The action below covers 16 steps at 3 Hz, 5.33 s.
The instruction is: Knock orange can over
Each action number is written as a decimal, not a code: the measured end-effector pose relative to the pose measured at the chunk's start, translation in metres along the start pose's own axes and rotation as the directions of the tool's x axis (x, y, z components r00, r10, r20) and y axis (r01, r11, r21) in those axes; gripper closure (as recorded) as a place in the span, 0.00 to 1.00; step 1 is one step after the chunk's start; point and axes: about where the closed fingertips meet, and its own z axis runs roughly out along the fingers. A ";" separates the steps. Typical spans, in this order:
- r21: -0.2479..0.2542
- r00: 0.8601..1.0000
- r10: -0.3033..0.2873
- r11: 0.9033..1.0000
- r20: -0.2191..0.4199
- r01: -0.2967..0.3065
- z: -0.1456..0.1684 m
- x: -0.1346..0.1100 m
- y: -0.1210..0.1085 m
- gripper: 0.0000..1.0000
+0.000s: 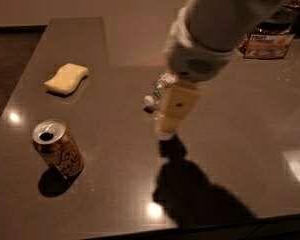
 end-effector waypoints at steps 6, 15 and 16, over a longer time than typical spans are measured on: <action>-0.296 0.923 -0.130 0.923 0.362 0.246 0.086 -0.150 0.089 0.15; -0.286 0.981 -0.187 0.938 0.055 0.195 0.042 -0.134 0.037 1.00; -0.280 0.976 -0.210 0.942 -0.065 0.184 0.046 -0.119 0.024 1.00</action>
Offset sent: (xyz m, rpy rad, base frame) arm -0.0225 0.1650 -0.0519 0.1820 0.1431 0.2830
